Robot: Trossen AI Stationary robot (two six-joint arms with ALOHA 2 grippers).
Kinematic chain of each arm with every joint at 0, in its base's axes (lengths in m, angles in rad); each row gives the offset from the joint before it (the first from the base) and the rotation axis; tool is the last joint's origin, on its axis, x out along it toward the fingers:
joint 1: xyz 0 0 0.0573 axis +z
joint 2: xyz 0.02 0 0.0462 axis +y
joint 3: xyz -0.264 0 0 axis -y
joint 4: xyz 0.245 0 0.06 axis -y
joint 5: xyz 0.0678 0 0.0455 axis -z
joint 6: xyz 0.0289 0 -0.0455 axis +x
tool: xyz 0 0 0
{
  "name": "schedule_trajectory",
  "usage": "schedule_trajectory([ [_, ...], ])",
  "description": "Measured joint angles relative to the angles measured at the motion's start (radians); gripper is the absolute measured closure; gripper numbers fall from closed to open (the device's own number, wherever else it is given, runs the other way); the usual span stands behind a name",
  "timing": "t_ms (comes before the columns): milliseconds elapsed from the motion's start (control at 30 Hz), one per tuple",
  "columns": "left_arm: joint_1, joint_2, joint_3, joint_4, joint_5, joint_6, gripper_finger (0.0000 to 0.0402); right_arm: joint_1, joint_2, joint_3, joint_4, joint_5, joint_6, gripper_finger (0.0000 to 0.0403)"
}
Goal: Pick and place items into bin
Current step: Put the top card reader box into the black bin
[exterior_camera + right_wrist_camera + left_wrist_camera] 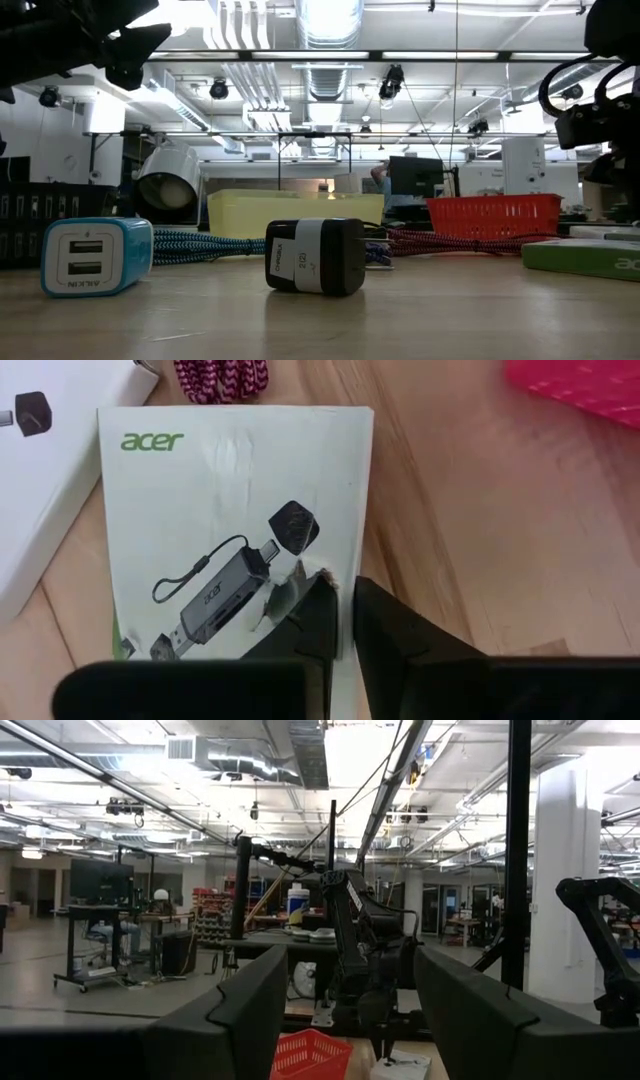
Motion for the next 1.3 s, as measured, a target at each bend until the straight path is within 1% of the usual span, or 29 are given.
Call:
schedule_trajectory([
  [267,0.000,0.001,0.000,0.000,0.000,0.000,0.0198,0.000,0.000,0.004,0.001,0.001,-0.002,0.0381],
  [500,0.000,0.000,0.000,0.000,0.000,0.000,0.0198,0.000,0.000,0.055,0.001,0.007,-0.051,0.0381],
  [733,0.000,0.001,0.000,0.000,0.000,0.000,0.0198,0.000,0.000,0.110,0.000,0.066,-0.117,0.0381],
  [933,0.000,0.001,0.000,0.000,0.000,0.000,0.0198,0.000,-0.001,0.137,0.004,0.156,-0.159,0.0381],
  [1167,0.000,-0.002,0.000,-0.001,0.000,0.000,0.0198,0.000,-0.001,0.139,0.027,0.185,-0.167,0.0381],
  [1300,0.000,0.001,0.000,-0.002,0.000,0.000,0.0198,0.000,-0.001,0.138,0.056,0.193,-0.200,0.0381],
])
